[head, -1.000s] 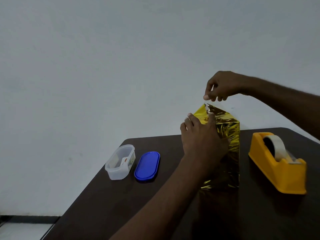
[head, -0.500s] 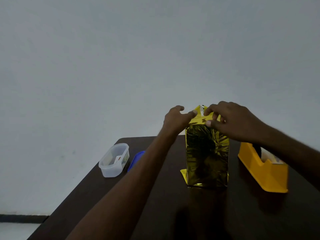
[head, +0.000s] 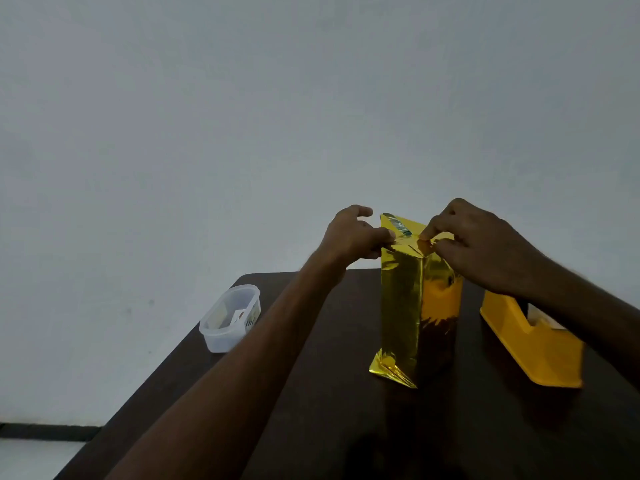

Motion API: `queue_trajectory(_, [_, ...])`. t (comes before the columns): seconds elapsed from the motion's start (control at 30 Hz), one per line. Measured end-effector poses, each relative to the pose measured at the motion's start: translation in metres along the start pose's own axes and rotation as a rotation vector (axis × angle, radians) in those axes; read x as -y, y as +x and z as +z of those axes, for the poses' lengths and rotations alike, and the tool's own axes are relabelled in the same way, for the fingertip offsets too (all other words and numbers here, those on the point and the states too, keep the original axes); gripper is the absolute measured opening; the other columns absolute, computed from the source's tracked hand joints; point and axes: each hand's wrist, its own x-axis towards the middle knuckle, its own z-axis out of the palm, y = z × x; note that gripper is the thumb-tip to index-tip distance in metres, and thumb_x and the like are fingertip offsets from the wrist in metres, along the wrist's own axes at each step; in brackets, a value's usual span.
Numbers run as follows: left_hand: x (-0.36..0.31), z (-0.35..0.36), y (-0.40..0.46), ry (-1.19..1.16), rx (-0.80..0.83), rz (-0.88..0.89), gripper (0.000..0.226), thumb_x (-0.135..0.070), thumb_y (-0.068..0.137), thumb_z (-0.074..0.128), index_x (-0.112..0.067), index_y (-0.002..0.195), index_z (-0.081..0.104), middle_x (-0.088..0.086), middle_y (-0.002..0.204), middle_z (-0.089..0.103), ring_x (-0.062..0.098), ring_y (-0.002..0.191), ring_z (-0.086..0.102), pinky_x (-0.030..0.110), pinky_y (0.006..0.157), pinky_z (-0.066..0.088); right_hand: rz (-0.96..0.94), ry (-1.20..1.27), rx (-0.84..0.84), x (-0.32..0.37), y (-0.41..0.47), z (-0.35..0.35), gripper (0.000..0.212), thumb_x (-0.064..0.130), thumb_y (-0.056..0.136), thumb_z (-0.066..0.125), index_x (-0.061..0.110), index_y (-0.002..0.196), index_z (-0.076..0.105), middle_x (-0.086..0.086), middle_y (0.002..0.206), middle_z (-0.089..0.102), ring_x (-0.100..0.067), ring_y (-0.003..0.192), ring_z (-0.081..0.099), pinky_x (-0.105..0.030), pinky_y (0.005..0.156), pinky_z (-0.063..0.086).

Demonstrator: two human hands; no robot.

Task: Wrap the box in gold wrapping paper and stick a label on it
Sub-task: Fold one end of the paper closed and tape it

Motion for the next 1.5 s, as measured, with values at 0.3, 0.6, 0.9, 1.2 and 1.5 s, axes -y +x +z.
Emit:
queue_trajectory(0.3, [-0.014,0.012,-0.032,-0.02,0.005,0.134,0.045,-0.014,0.093,0.06,-0.011,0.136,0.047,0.015,0.076,0.072,0.031,0.068,0.072,0.031,0.06,0.059,0.067,-0.108,-0.174,0.004,-0.012,0.029,0.071,0.075,0.063,0.062,0.016,0.102,0.057,-0.006,0.109,0.055,-0.022,0.084,0.057,-0.027,0.067,0.04])
queue_trajectory(0.6, [0.007,-0.004,-0.029,0.467,0.013,0.62,0.052,-0.009,0.08,0.076,-0.024,0.128,0.061,-0.003,0.126,0.055,0.007,0.108,0.057,0.02,0.08,0.054,0.056,0.074,-0.192,-0.021,-0.023,0.026,0.04,0.036,0.078,0.072,0.02,0.114,0.068,-0.006,0.125,0.055,-0.028,0.115,0.047,-0.031,0.082,0.034])
queue_trajectory(0.9, [-0.033,0.004,-0.009,0.435,-0.024,0.707,0.006,-0.018,0.08,0.077,-0.019,0.085,0.079,-0.005,0.08,0.075,0.006,0.079,0.069,0.028,0.076,0.056,0.028,0.502,0.12,-0.044,-0.015,0.006,0.041,0.053,0.069,0.062,0.047,0.11,0.06,0.009,0.113,0.065,-0.013,0.107,0.059,-0.042,0.089,0.051])
queue_trajectory(1.2, [-0.038,0.009,0.021,0.535,0.115,0.491,0.007,-0.025,0.083,0.075,-0.019,0.086,0.078,0.001,0.083,0.075,0.019,0.086,0.069,0.04,0.083,0.055,0.081,0.728,0.128,-0.04,-0.01,0.004,0.027,0.036,0.093,0.057,0.014,0.1,0.07,-0.006,0.094,0.068,-0.018,0.093,0.063,-0.032,0.082,0.049])
queue_trajectory(1.5, [-0.032,0.017,0.034,0.614,0.218,0.38,0.012,-0.021,0.088,0.071,-0.013,0.095,0.075,0.003,0.092,0.074,0.013,0.087,0.066,0.023,0.074,0.049,0.169,0.815,0.125,-0.04,-0.004,0.011,0.022,0.011,0.097,0.051,0.013,0.107,0.071,-0.003,0.098,0.071,-0.003,0.088,0.066,-0.026,0.078,0.048])
